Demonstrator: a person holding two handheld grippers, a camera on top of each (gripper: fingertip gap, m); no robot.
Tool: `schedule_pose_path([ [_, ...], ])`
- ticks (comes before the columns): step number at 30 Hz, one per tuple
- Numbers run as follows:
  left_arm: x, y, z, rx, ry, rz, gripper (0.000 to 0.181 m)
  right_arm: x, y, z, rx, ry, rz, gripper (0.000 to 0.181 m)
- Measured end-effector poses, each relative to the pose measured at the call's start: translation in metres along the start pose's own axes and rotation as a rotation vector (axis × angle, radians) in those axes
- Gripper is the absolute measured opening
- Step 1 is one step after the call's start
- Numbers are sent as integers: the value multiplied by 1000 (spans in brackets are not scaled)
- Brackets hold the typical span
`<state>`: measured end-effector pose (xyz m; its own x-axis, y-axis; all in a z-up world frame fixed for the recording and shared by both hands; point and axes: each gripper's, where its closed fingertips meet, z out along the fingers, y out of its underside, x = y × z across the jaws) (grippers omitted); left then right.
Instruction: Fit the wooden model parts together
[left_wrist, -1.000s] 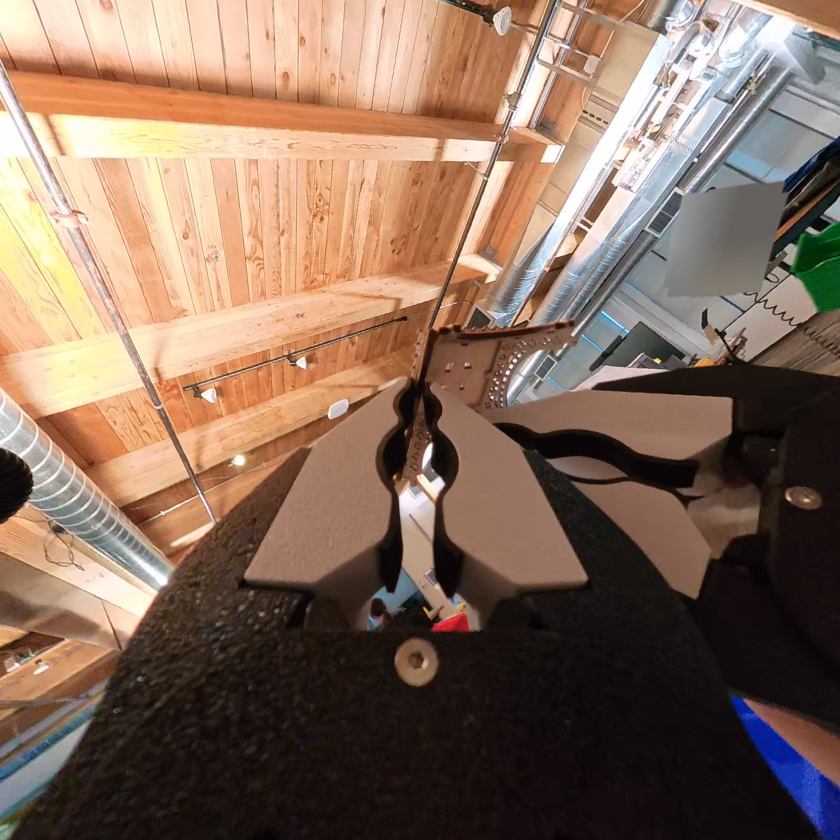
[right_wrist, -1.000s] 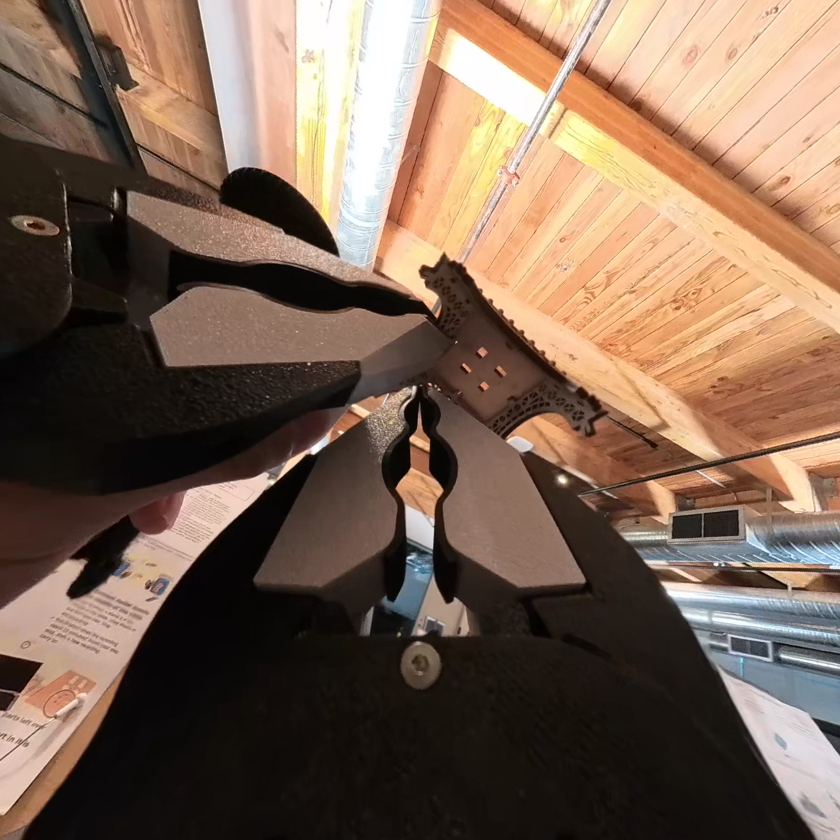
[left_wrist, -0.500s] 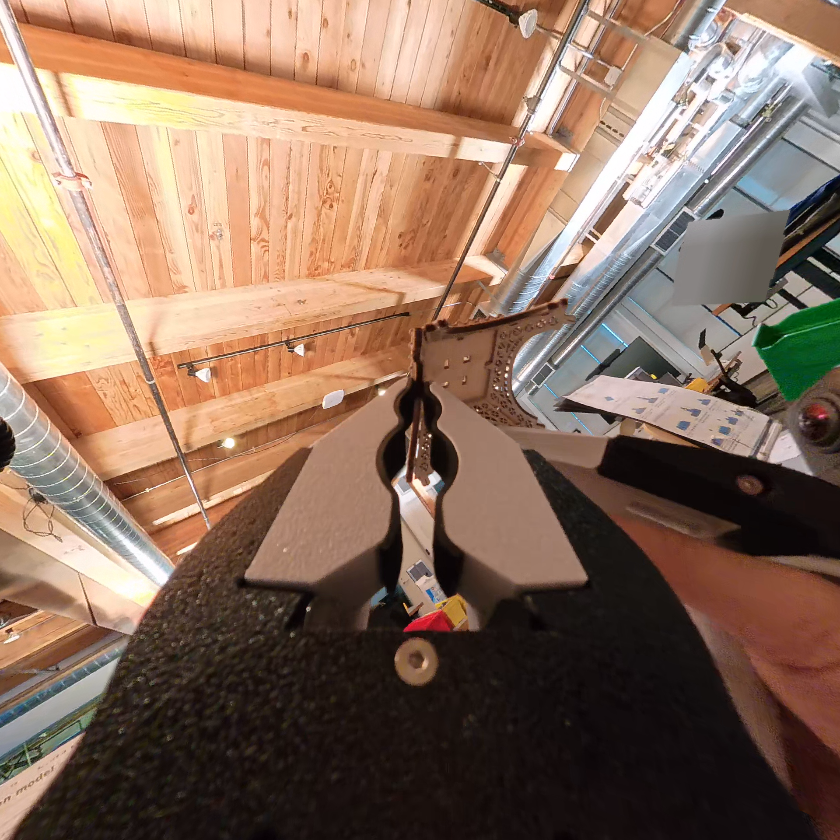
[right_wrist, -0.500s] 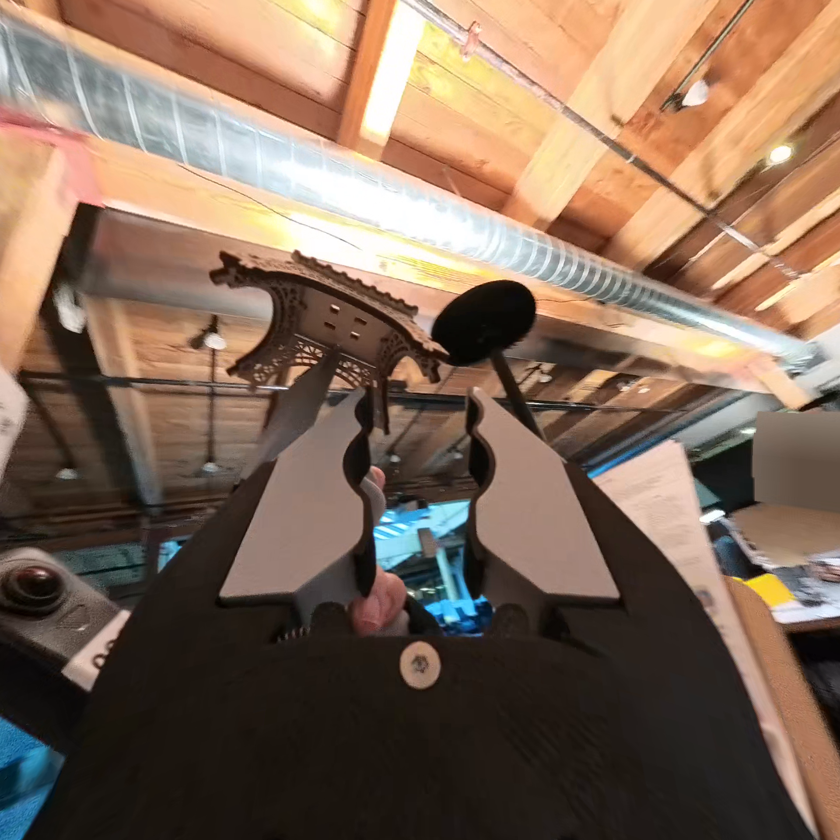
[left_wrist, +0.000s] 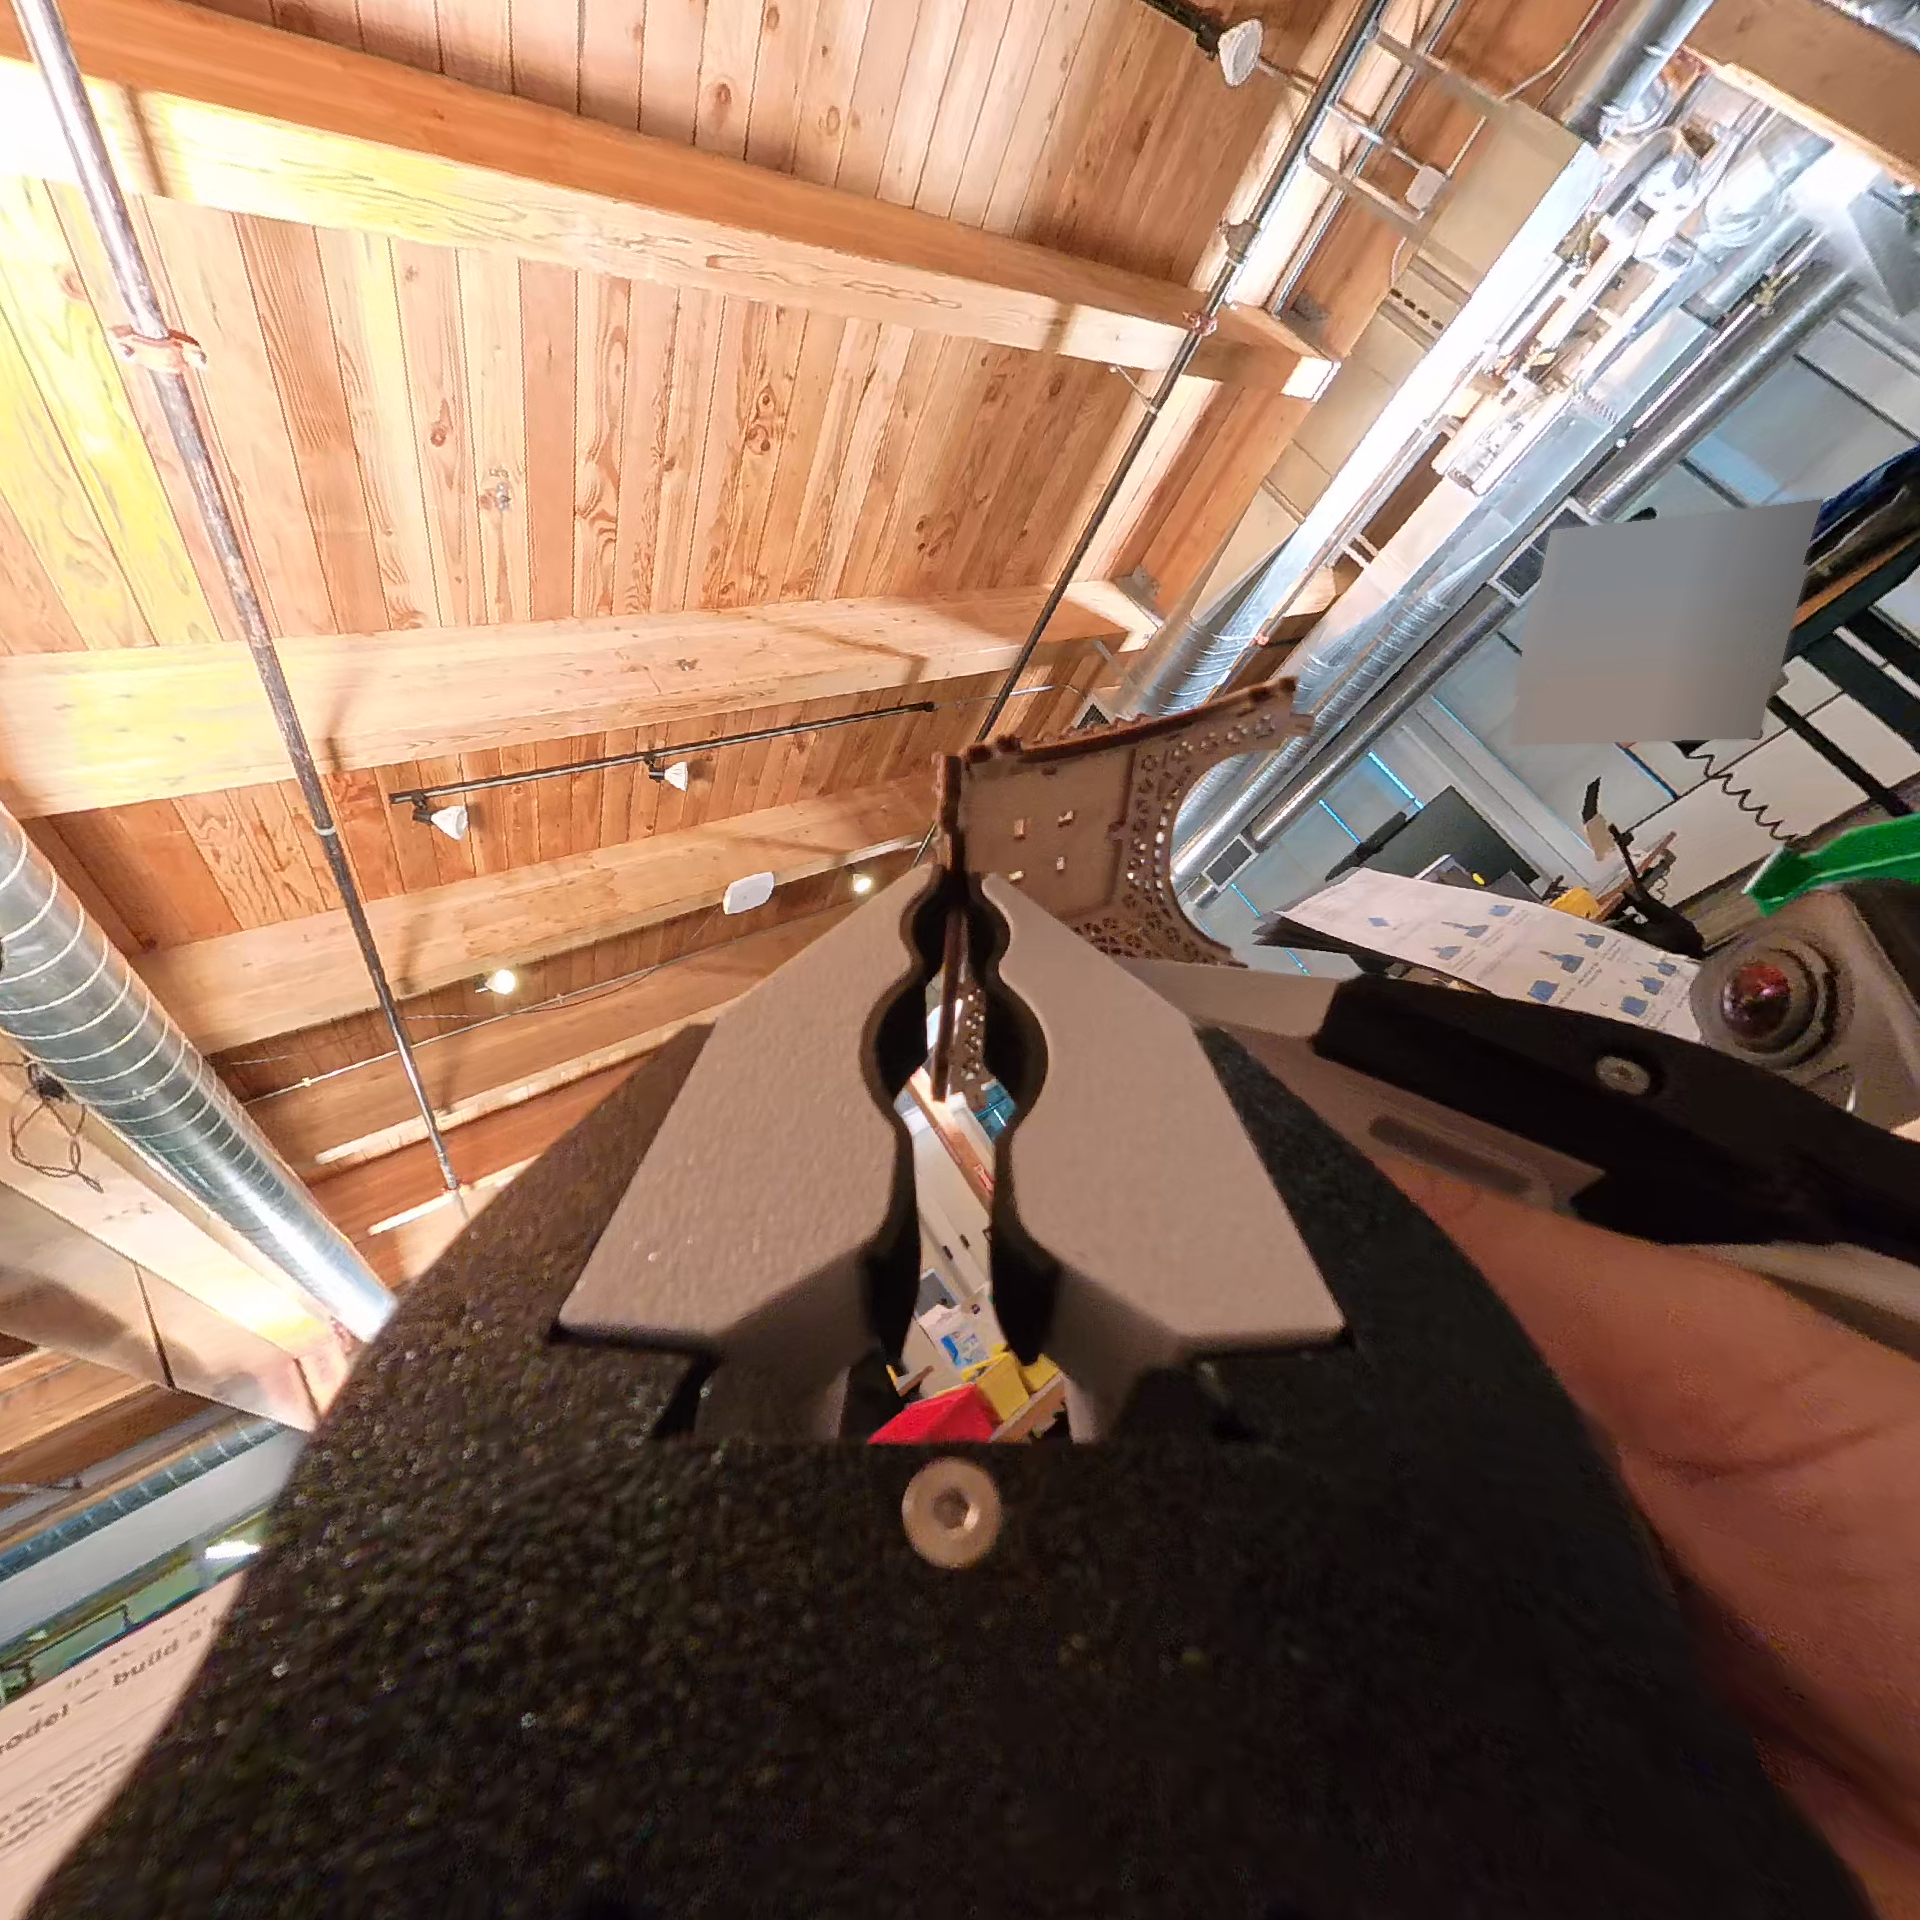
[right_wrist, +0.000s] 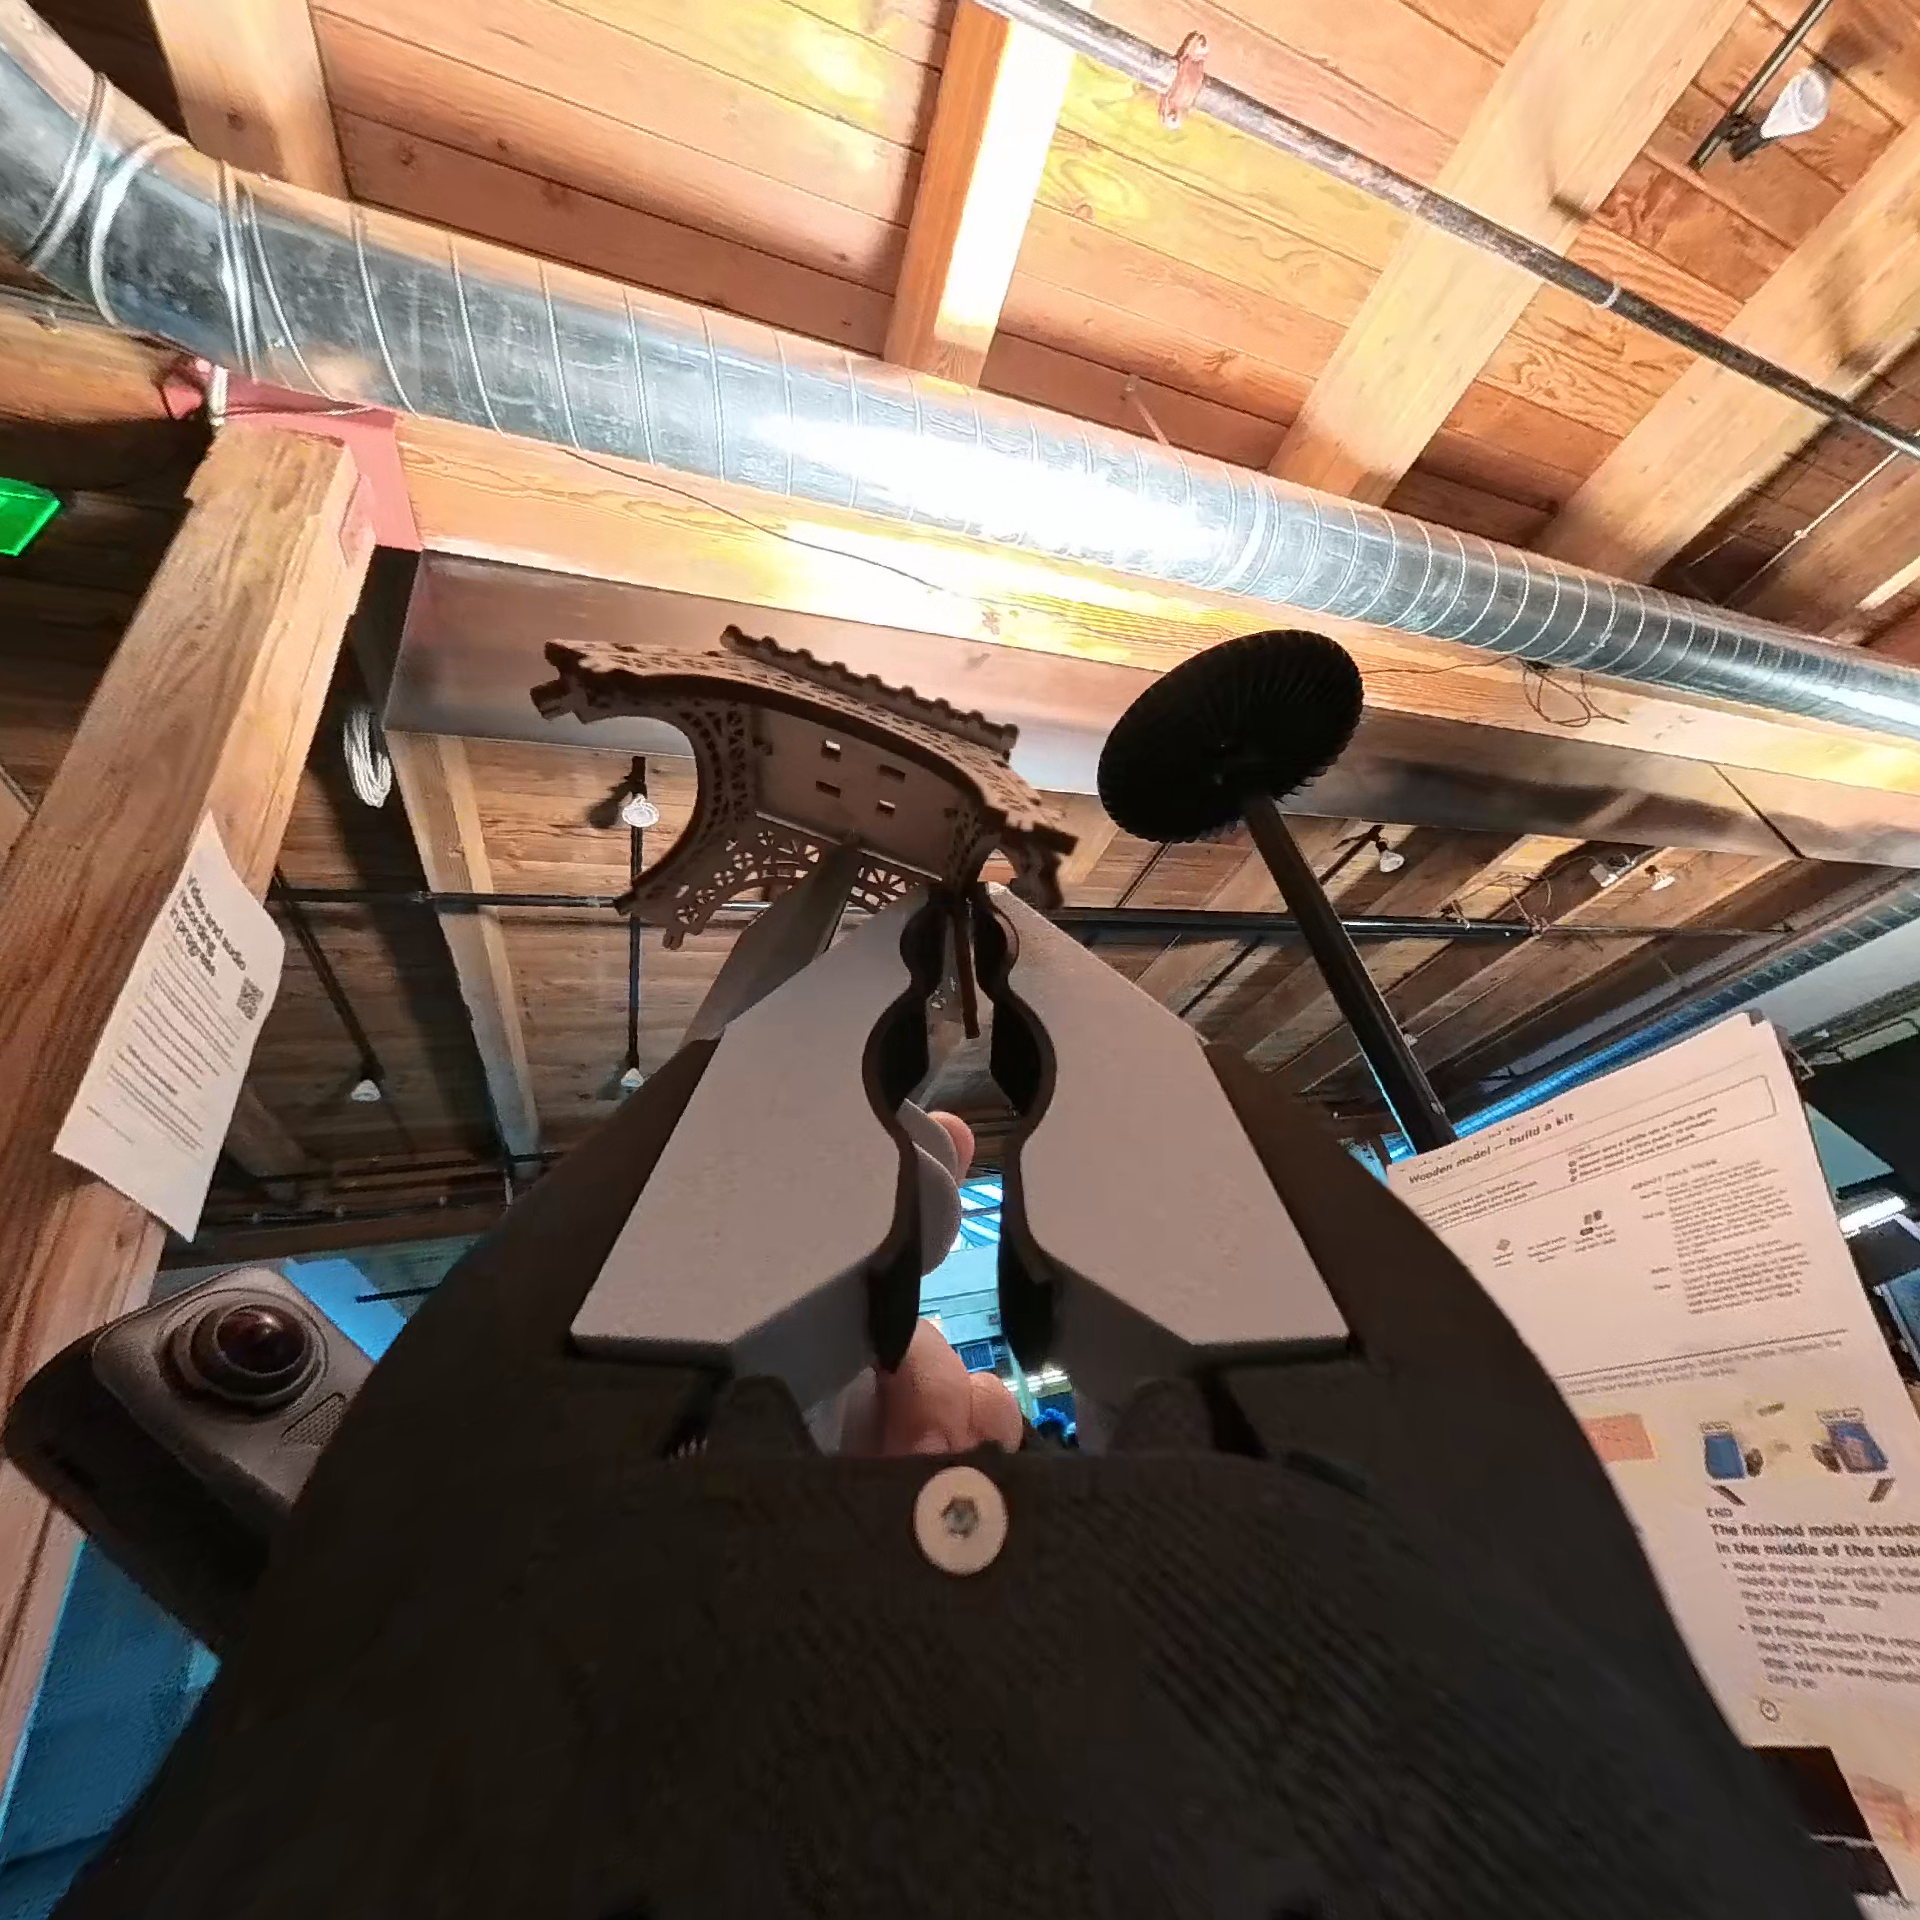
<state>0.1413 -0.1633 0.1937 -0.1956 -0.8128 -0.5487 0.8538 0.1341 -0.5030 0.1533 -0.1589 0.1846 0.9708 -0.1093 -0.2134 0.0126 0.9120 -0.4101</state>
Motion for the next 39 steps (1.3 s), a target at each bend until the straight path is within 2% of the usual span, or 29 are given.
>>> schedule_pose_path([
  [10,-4,0,-5,-24,-17,19,0,0,9,2,4,-37,86,1],
  [14,-4,-3,-10,-23,-25,53,0,0,13,1,28,-10,77,8],
  [16,-7,-5,-14,-16,-31,40,0,-3,16,2,33,-30,80,2],
  [23,-30,-3,-36,-27,-66,-16,0,-11,46,7,-23,-30,163,1],
  [29,-56,6,-64,-77,-110,-29,0,-14,85,14,-69,-23,289,1],
  [31,-71,5,-76,-98,-148,-35,0,-17,97,14,-95,-13,266,4],
  [33,-87,3,-90,-139,-174,-37,0,-14,109,7,-129,32,203,28],
  [35,-97,7,-104,-214,-168,-79,0,-10,126,-7,-209,79,77,39],
  [37,-104,14,-122,-290,-151,-189,0,-10,142,-20,-275,89,-97,48],
  [39,-108,18,-142,-330,-142,-325,0,-17,156,-26,-311,37,-210,50],
])
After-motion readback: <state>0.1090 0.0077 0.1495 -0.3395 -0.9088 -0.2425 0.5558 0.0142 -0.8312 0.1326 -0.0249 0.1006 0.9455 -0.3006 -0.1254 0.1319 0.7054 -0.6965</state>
